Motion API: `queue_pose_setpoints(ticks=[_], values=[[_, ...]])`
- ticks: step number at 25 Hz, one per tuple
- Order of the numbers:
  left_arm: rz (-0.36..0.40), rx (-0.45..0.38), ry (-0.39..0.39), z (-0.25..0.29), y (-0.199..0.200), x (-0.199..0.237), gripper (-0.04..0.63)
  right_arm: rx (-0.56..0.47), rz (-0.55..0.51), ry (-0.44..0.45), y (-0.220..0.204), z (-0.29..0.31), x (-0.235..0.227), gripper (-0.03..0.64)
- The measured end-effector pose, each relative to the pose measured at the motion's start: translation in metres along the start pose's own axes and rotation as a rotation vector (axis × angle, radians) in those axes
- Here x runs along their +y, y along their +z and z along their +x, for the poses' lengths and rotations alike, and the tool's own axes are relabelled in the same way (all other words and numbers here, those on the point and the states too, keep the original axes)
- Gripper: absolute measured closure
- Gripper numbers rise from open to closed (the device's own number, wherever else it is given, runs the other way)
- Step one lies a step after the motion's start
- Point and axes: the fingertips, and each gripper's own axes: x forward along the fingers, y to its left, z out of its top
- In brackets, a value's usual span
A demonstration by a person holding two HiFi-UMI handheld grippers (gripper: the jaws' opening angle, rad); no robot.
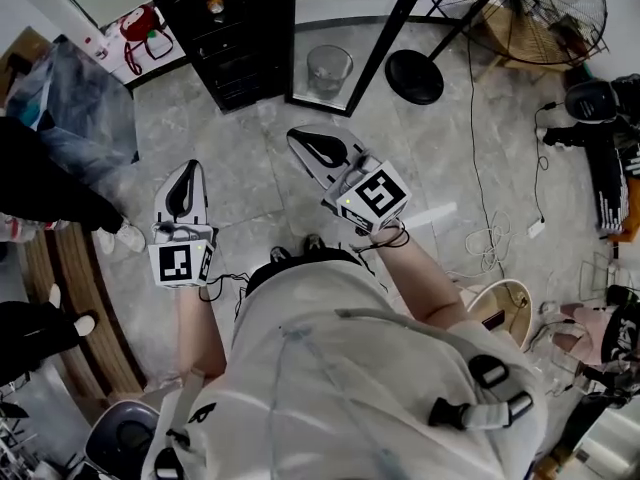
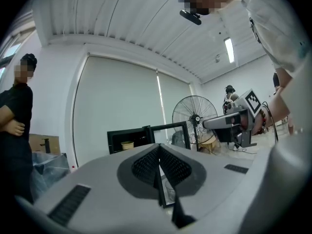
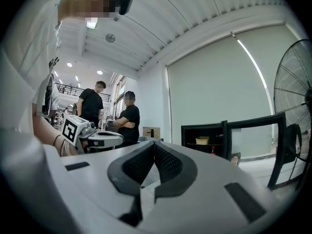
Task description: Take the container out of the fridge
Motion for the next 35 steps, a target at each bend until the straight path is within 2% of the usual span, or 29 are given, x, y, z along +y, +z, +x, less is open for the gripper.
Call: queue_pose_setpoints(ticks=[16,23,29,35], values=[[0.004,-0.010,-0.008,0.013,0.005,-0.019,0.589,0.005,0.031,-0.013,-0.003,-0.021,-0.016,0.601],[0.029,-0.012,0.013,0.018,0.007,-0.039,0.589,-0.017,0.032,0.013,-0.007,-0.039,-0.027,0.601],[0.019,-0.003,0.031,0.025,0.012,-0.053,0.589,-0.010,0.015,0.027,-0.002,-0.060,-0.036,0.601],[0.035,0.002,0.037,0.027,0.012,-0.060,0.589,0.011,0.084,0.005,-0.016,-0.067,-0.053,0.601]])
